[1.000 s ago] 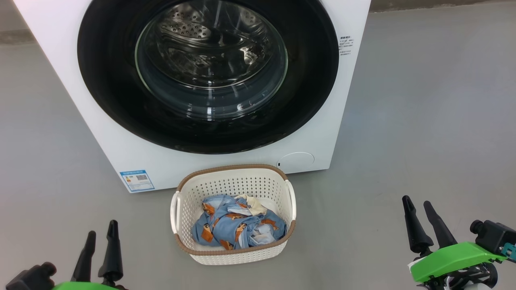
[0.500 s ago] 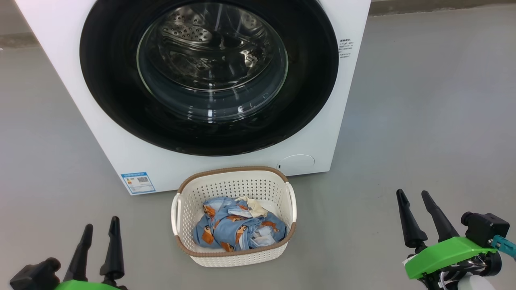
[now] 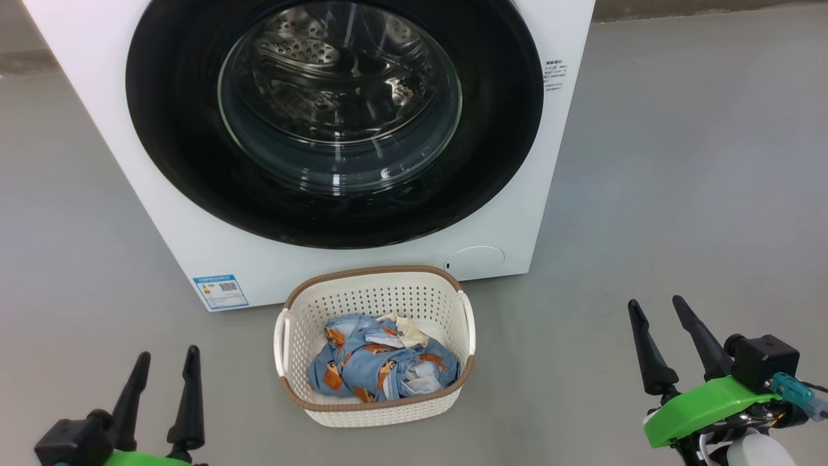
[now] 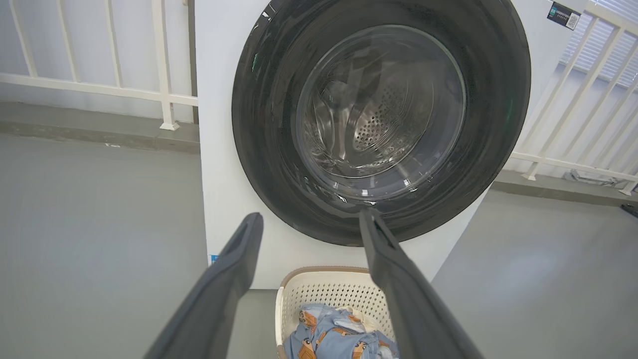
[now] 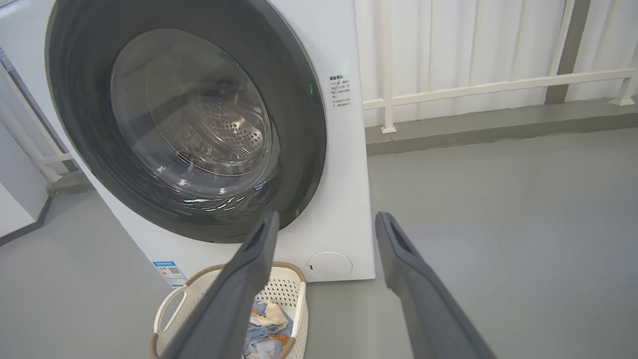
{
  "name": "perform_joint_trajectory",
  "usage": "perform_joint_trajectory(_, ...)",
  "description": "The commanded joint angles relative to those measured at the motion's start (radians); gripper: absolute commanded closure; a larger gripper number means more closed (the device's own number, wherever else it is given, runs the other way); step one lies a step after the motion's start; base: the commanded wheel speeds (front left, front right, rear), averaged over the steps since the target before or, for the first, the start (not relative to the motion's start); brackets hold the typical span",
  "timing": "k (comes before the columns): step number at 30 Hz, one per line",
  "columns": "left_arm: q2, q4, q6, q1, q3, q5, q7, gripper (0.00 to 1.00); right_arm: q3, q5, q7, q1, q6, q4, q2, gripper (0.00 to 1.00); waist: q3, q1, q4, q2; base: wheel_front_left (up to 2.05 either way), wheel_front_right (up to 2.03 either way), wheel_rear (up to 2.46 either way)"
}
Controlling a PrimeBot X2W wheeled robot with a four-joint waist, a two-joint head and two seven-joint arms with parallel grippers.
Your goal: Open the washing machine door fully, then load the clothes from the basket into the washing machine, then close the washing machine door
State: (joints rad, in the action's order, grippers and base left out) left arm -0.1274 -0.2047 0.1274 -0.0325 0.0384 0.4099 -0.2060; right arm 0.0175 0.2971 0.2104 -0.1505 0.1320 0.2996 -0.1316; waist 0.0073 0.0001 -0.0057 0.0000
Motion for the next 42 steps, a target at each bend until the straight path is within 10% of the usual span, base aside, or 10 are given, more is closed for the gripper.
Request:
perform_joint_trajectory(1,-0.03,0.028,0.003,-0.036,-0.026,-0.039,-0.022,0.0,-0.021,-0.037,0.017,-0.044,-0.001,-0.022,-0.015,0.0,0.001,-0.0001,0.001,0.0,0.0,0.0,0.0)
perform_joint_trajectory(42,0.01,-0.034,0.003,-0.054,-0.11,-0.176,-0.056,0.0,-0.001,-0.168,0.051,-0.078,-0.001,0.046,-0.01,0.0,0.009,-0.0001,0.008,0.0,0.0,0.0,0.0)
